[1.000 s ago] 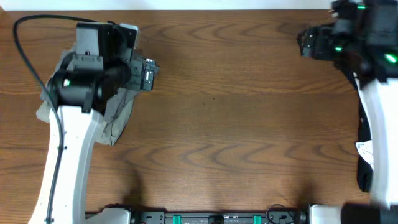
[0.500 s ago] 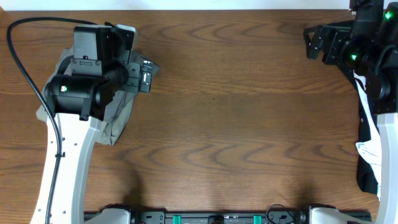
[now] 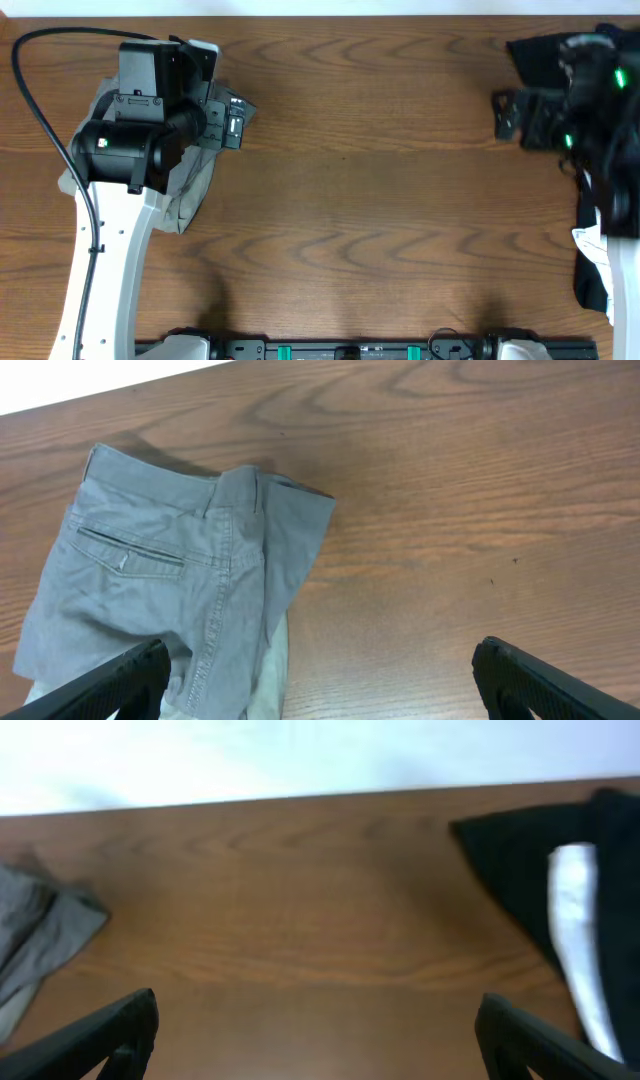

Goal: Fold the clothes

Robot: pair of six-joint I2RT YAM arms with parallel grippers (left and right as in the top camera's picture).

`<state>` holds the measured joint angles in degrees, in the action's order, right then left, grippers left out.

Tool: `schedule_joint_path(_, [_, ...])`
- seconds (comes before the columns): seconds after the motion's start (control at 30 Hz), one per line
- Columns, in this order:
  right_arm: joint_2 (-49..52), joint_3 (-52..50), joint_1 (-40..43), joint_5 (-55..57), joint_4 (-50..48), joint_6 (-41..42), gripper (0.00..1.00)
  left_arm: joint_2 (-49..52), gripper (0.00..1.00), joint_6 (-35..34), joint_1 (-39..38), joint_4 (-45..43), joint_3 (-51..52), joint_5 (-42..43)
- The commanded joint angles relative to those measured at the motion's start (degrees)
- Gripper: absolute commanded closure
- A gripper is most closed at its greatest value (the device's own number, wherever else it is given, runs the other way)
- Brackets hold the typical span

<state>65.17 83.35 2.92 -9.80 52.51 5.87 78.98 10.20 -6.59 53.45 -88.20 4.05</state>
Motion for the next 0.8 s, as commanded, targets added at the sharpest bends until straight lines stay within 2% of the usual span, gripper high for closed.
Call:
schedule_joint_path(0.0, [-10.3, -8.2, -0.6, 6.2, -4.4, -0.9, 0.01, 0.1, 0.02, 0.5, -0.1, 0.0, -0.3, -0.5])
schedule_joint_path(0.1, [-21.1, -19.5, -0.6, 7.9, -8.4, -0.8, 0.01, 0.1, 0.02, 0.5, -0.1, 0.0, -0.3, -0.5])
schedule_joint_path(0.2, [-30.0, -27.8, -0.6, 8.2, -7.6, -0.8, 0.01, 0.1, 0.02, 0.5, -0.1, 0.0, -0.3, -0.5])
schedule_joint_path(0.43, [-50.5, -47.0, -0.7, 10.0, -14.7, -1.7, 0.01, 0.1, 0.02, 0.5, -0.1, 0.0, -0.3, -0.5])
schedule_joint_path(0.67, [-64.0, -61.1, -0.7, 9.6, -17.5, -1.7, 0.01, 0.1, 0.02, 0.5, -0.1, 0.0, -0.3, -0.5])
schedule_joint_path(0.77, [-64.5, -64.4, -0.7, 9.1, -19.3, -1.6, 0.01, 0.1, 0.02, 0.5, -0.1, 0.0, -0.3, -0.5])
